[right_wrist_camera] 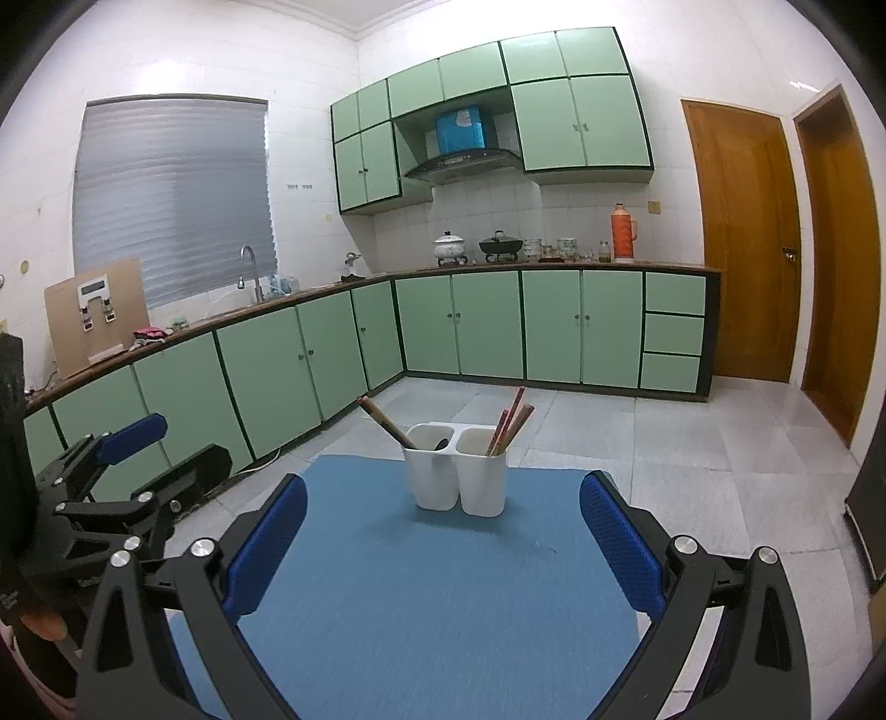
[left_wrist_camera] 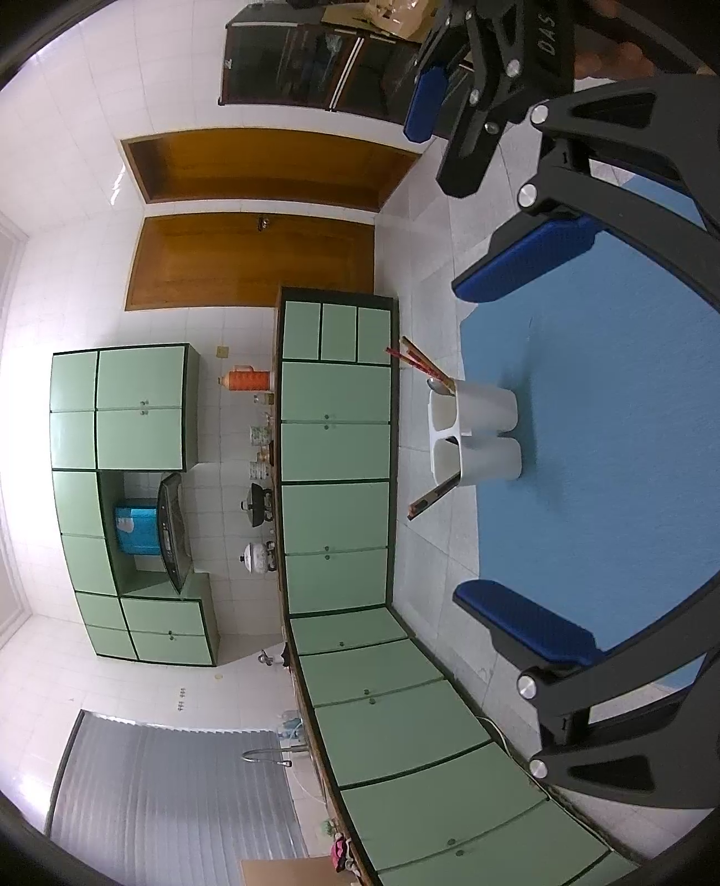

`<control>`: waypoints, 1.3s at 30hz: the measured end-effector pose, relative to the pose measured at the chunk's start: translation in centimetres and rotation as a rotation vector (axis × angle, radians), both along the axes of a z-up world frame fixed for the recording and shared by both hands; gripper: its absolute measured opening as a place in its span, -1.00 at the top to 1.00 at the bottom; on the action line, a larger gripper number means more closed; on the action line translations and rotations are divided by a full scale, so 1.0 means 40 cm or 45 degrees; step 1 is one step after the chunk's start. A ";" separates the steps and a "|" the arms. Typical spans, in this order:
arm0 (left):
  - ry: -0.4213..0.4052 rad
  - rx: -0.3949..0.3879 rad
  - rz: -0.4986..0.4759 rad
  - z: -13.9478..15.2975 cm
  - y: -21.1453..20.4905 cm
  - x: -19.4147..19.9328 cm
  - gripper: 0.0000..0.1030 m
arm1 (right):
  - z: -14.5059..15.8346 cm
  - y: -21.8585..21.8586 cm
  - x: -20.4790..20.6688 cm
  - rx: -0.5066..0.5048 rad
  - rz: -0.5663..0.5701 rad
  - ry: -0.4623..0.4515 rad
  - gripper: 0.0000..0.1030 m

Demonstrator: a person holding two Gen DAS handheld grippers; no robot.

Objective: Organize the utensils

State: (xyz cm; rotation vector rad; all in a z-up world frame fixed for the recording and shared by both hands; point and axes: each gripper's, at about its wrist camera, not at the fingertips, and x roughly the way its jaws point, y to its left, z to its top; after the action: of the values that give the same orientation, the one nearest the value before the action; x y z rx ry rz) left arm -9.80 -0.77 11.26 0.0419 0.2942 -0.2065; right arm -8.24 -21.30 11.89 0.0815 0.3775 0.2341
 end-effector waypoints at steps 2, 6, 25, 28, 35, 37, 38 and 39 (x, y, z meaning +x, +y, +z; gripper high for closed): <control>-0.002 -0.002 0.000 0.001 0.002 -0.006 -0.89 | 0.000 0.003 -0.004 -0.002 0.001 -0.001 -0.88; -0.005 -0.009 0.001 0.002 0.005 -0.009 -0.89 | 0.001 0.010 -0.006 -0.009 0.003 -0.004 -0.88; -0.010 -0.013 0.006 0.004 0.007 -0.006 -0.89 | 0.003 0.018 -0.010 -0.011 0.006 -0.008 -0.88; -0.010 -0.011 0.008 0.004 0.007 -0.005 -0.89 | 0.003 0.018 -0.010 -0.007 0.005 -0.009 -0.88; -0.012 -0.014 0.008 0.003 0.007 -0.005 -0.89 | 0.002 0.016 -0.010 -0.007 0.007 -0.009 -0.88; -0.010 -0.013 0.008 0.003 0.008 -0.006 -0.89 | 0.004 0.018 -0.010 -0.008 0.008 -0.009 -0.88; -0.009 -0.014 0.009 0.003 0.008 -0.005 -0.89 | 0.003 0.017 -0.010 -0.008 0.006 -0.009 -0.88; -0.009 -0.015 0.009 0.003 0.008 -0.006 -0.89 | 0.002 0.017 -0.009 -0.008 0.006 -0.009 -0.88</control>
State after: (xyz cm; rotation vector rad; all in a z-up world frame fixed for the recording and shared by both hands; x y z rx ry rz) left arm -10.03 -0.44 11.38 0.0299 0.2860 -0.2014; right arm -8.62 -20.61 11.99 0.0740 0.3716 0.2375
